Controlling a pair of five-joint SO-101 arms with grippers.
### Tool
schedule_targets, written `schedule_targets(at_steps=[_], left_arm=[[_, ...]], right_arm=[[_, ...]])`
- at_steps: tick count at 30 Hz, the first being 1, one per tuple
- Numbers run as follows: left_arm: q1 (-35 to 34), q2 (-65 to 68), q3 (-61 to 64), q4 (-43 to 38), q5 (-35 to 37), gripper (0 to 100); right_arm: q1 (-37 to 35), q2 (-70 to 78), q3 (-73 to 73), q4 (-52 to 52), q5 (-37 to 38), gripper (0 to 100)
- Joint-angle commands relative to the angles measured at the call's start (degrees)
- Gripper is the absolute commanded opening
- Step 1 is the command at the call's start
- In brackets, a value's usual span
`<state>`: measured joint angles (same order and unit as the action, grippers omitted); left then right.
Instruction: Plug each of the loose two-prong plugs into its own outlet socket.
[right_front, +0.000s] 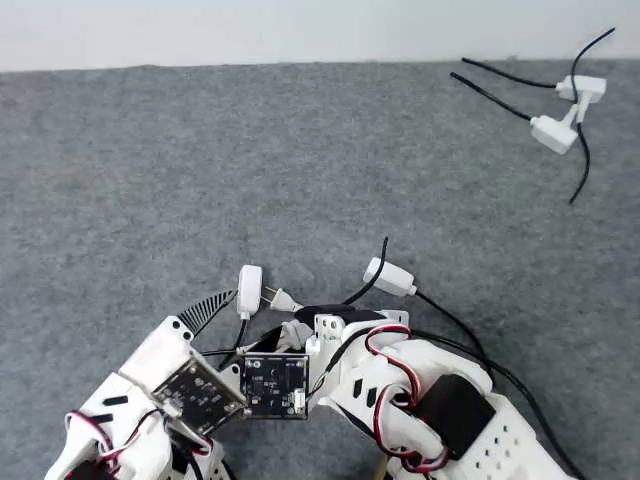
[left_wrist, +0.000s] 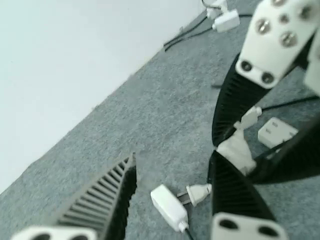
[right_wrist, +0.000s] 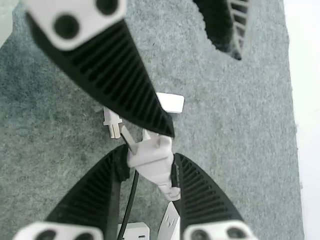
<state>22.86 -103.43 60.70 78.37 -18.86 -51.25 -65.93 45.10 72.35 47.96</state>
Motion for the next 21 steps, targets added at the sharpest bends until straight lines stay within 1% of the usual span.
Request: schedule_targets(at_steps=[1, 4, 9, 14, 17, 21], left_arm=[[-0.18, -0.26, 0.04, -1.14, 0.53, 24], [-0.18, -0.26, 0.66, -1.23, 0.53, 24], [-0.26, -0.26, 4.00, -1.76, 0.35, 24], [-0.26, -0.26, 9.54, -4.84, 0.26, 24], [-0.35, -0.26, 10.68, -5.98, 0.26, 24], [-4.22, -0.26, 8.40, -6.33, 0.53, 24]], right_arm=[[-0.22, -0.57, -3.52, 0.22, -0.44, 1.0], [-0.13, -0.57, -4.04, 0.40, -0.44, 1.0], [2.95, -0.57, -4.22, 0.22, 1.58, 1.0], [3.47, -0.57, -4.22, 0.13, 1.58, 1.0], [3.47, -0.57, -4.22, 0.13, 1.58, 1.0], [3.82, -0.57, -4.13, 0.13, 1.58, 1.0]])
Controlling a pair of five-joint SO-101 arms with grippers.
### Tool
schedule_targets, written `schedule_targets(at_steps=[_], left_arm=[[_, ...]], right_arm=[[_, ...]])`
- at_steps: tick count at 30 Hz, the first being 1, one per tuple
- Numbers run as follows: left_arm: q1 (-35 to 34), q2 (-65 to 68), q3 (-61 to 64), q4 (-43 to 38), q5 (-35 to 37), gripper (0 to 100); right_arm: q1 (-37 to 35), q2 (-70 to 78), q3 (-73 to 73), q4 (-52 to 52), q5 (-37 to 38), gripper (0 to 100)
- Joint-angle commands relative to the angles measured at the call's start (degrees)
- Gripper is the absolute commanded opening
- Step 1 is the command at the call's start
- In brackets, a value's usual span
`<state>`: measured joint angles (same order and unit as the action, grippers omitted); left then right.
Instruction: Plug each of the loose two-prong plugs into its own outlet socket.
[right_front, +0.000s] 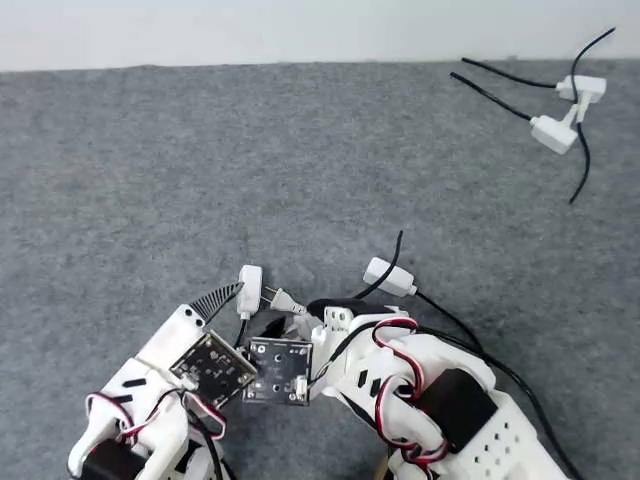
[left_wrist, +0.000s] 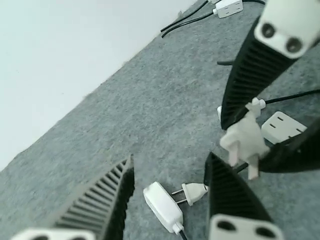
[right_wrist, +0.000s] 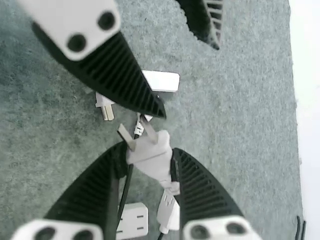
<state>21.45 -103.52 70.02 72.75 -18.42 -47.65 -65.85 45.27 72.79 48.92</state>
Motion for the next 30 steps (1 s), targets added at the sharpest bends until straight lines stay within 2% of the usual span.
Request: schedule_targets(at_steps=[1, 7, 13, 26, 30], left_arm=[[-3.25, -0.18, -2.59, -0.44, 0.09, 24], [-0.79, -0.18, -13.23, 5.71, 0.18, 24], [6.24, -0.18, -13.49, 6.95, 0.18, 24], [6.07, -0.18, -8.66, 5.36, -0.09, 24], [4.13, -0.09, -7.60, 5.19, -0.18, 24]], right_arm=[[0.22, -0.66, -4.31, -0.31, 0.70, 1.0], [0.31, -0.57, -4.22, -0.57, 0.70, 1.0], [0.31, -0.57, -4.04, -0.66, 0.62, 1.0], [1.45, -0.66, -4.31, -0.13, 0.53, 1.0], [1.45, -0.75, -4.31, -0.13, 0.53, 1.0]])
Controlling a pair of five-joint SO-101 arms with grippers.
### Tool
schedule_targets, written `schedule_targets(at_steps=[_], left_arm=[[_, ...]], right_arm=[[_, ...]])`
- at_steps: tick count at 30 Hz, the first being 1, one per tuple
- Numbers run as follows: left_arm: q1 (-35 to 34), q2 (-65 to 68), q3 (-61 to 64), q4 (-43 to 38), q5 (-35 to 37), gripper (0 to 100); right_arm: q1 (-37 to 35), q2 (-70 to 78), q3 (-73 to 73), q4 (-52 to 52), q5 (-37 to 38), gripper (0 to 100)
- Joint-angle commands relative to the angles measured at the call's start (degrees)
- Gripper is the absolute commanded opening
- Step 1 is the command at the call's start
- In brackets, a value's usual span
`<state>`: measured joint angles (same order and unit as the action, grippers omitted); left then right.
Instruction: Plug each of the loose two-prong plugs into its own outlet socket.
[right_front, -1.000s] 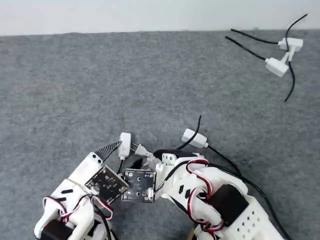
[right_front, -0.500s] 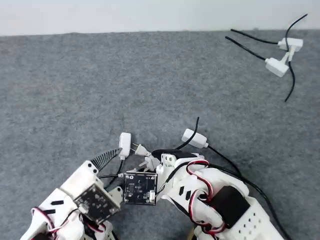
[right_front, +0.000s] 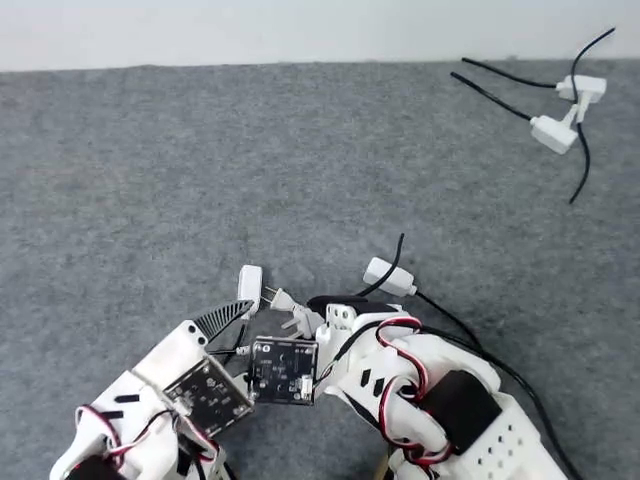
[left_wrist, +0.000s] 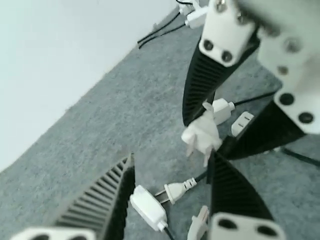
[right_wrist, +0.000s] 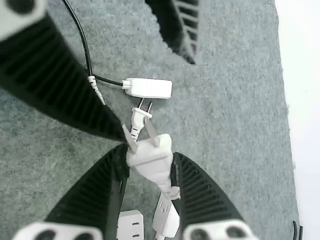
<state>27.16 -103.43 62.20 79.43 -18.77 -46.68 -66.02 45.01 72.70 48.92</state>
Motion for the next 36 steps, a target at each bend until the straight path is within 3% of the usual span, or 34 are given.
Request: schedule_targets(at_steps=[1, 17, 24, 36], left_arm=[[-1.76, -0.18, 0.57, -1.49, 0.18, 24], [-1.76, -0.26, 6.29, -4.75, 0.09, 24], [-1.32, -0.26, 0.75, -2.46, 0.44, 24], [-1.23, -0.26, -0.92, -2.64, 0.44, 24]], right_arm=[[0.48, -0.57, -4.04, -0.04, 0.53, 1.0], [-1.80, -0.57, -3.96, 2.51, 0.35, 1.0], [1.71, -0.48, -2.90, 0.57, 0.62, 0.9], [1.71, -0.40, 2.29, -3.56, 1.93, 0.9]])
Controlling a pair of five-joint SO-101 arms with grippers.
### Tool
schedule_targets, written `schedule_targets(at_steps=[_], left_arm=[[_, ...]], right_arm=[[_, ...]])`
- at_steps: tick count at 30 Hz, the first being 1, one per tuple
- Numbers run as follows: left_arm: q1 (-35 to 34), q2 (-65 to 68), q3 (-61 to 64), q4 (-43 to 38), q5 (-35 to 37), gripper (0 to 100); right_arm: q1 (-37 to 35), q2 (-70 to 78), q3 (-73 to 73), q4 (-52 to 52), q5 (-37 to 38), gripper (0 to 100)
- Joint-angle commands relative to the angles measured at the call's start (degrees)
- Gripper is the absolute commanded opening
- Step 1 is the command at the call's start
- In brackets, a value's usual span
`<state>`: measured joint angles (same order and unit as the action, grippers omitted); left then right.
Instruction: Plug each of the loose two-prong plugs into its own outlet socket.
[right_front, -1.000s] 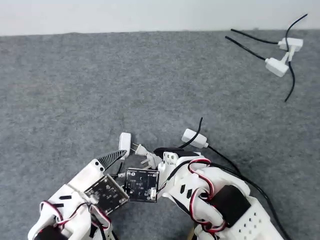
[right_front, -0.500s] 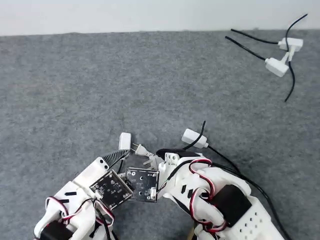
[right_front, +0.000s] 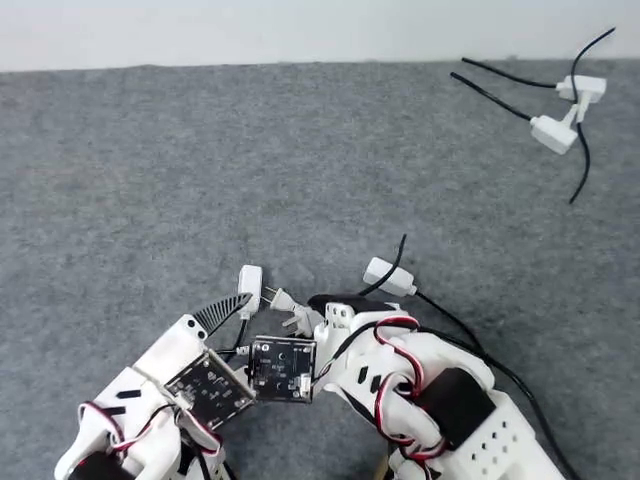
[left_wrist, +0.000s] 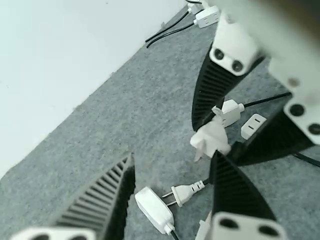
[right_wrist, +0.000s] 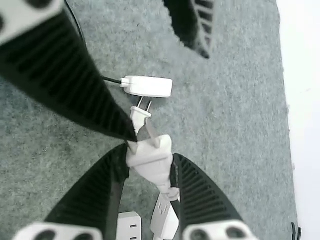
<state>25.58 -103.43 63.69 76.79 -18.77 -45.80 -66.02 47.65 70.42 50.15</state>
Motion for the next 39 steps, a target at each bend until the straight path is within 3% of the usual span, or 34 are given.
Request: schedule_targets(at_steps=[1, 17, 34, 39], left_arm=[[0.35, -0.26, -2.24, 0.00, 0.44, 24], [-0.26, -0.26, 1.45, -1.32, 0.09, 24], [-0.26, -0.26, 7.69, -4.13, 0.09, 24], [-0.26, -0.26, 9.36, -5.71, 0.00, 24]], right_arm=[[0.84, -0.48, -0.35, -1.10, 0.62, 0.9], [-2.86, -0.84, -0.70, 2.68, -0.62, 0.9], [-3.12, -12.09, -0.44, 7.60, -0.70, 0.9], [-7.52, -12.09, -0.62, 10.42, -0.88, 0.9]])
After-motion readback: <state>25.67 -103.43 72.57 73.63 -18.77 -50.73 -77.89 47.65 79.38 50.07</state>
